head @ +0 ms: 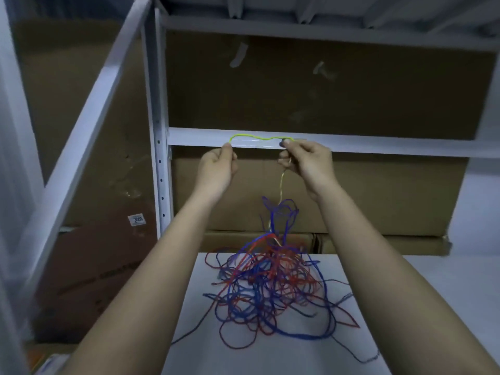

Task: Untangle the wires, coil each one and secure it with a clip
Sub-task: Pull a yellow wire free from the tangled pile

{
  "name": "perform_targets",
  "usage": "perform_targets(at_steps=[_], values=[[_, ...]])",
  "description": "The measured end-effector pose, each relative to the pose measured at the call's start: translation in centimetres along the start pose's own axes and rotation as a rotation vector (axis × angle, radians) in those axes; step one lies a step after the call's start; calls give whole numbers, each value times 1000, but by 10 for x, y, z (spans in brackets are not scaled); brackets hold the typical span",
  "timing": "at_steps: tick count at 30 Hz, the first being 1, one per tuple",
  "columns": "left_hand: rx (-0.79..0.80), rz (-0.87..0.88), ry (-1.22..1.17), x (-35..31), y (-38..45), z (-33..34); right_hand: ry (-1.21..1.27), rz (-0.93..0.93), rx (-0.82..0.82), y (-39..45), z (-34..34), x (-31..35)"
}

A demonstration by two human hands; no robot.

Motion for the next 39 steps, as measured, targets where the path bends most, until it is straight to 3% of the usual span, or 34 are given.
perform_targets(at_steps=[1,5,8,13,16,19,22,25,29,34,39], values=[[11,-3,-12,2,-2,1,-7,12,0,-1,-3,-5],[112,-87,37,27,-18,11,-706,178,208,-14,-7,-74],[125,-177,94,63,-40,13,-645,248,223,-32,-15,-106],[53,-278,205,113,-83,-4,-493,173,102,-71,-23,-130],[6,-348,192,135,-110,-15,-648,84,151,-103,-35,-143],[-49,-435,163,153,-132,-25,-919,-27,358,-133,-37,-168],[-83,-497,150,164,-152,-34,-1095,53,482,-151,-49,-199],[-151,-560,100,165,-166,-47,-1230,11,368,-159,-71,-215],[-195,-595,32,159,-170,-53,-1156,62,231,-166,-83,-219],[-181,-568,32,146,-173,-46,-1145,-349,-85,-166,-55,-183],[-128,-476,41,133,-177,-34,-1207,-64,229,-145,-10,-184]])
Point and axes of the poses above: each hand's wrist, its own y-axis towards the middle knuckle, its own z-axis out of the palm, x = y × z, the point moved 4 cm from there along y, towards the middle knuckle, and after that the axes turned 11 degrees about z, right-handed, at the moved point
